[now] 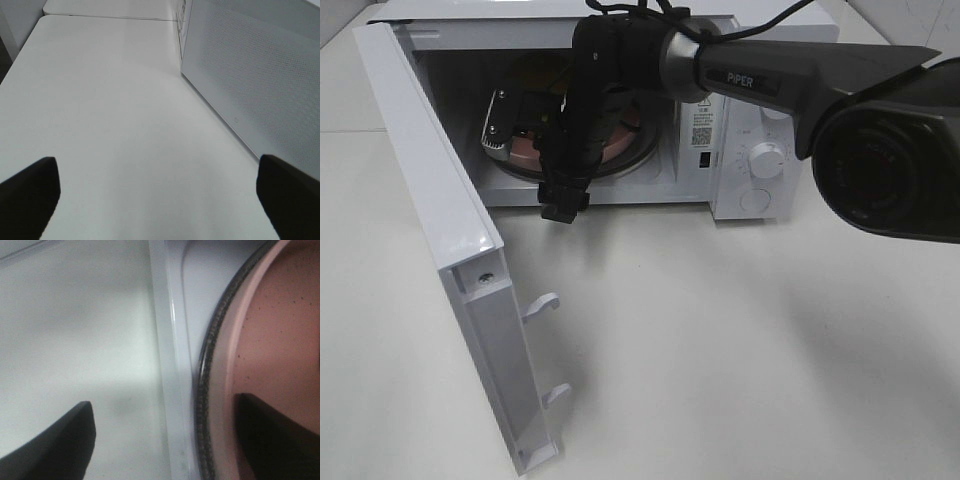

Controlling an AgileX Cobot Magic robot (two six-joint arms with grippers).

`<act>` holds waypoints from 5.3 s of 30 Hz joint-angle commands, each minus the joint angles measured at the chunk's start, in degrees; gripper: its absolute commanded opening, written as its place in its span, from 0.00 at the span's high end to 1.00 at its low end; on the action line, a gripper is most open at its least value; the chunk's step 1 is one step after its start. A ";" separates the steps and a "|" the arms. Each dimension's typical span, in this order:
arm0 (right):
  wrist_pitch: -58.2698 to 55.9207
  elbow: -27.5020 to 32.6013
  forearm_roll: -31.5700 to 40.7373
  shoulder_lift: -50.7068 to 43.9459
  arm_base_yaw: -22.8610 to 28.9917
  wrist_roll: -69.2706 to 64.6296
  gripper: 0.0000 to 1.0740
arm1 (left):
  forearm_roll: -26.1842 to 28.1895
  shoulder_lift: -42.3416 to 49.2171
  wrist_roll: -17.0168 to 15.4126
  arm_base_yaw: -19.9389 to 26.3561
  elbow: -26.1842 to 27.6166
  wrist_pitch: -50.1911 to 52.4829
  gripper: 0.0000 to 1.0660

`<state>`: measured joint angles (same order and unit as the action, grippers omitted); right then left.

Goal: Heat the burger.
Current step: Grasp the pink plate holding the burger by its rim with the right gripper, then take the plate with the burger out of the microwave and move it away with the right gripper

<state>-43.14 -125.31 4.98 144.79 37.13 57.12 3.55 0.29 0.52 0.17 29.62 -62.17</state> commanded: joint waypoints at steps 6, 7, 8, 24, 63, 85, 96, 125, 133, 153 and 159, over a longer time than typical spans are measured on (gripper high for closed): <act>-1.09 -0.17 0.46 0.57 -0.11 0.11 0.29 | -0.23 0.86 -0.11 -0.34 0.00 0.80 0.05; -1.26 -0.17 0.46 0.57 -0.11 0.11 0.29 | -0.23 0.86 -0.11 -0.34 0.00 0.80 0.05; -1.26 -0.17 0.46 0.57 -0.11 0.11 0.29 | -0.23 0.86 -0.11 -0.34 0.00 0.80 0.05; -3.55 -0.17 0.11 0.57 -0.06 0.69 0.98 | -0.23 0.86 -0.11 -0.34 0.00 0.80 0.05; 3.38 25.95 -6.70 -18.39 1.89 -0.74 1.00 | -0.23 0.86 -0.11 -0.34 0.00 0.80 0.05; 15.99 44.29 -11.52 -32.89 2.52 -0.63 1.00 | -0.23 0.86 -0.11 -0.34 0.00 0.80 0.05; 17.25 51.11 -12.20 -38.22 2.52 -0.92 1.00 | -0.23 0.86 -0.11 -0.34 0.00 0.80 0.05; 24.12 69.27 -15.93 -56.15 4.70 -3.78 1.00 | -0.23 0.86 -0.11 -0.34 0.00 0.80 0.05; 21.66 73.22 -17.30 -60.96 7.16 -4.93 1.00 | -0.23 0.86 -0.11 -0.34 0.00 0.80 0.05; 12.83 81.59 -24.12 -73.45 10.71 -14.04 1.00 | -0.23 0.86 -0.11 -0.34 0.00 0.80 0.05; 10.43 83.59 -25.27 -77.35 10.71 -16.10 1.00 | -0.23 0.86 -0.11 -0.34 0.00 0.80 0.05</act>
<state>-35.01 -41.37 -17.88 68.64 47.73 41.60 3.55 0.29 0.52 0.17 29.62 -62.17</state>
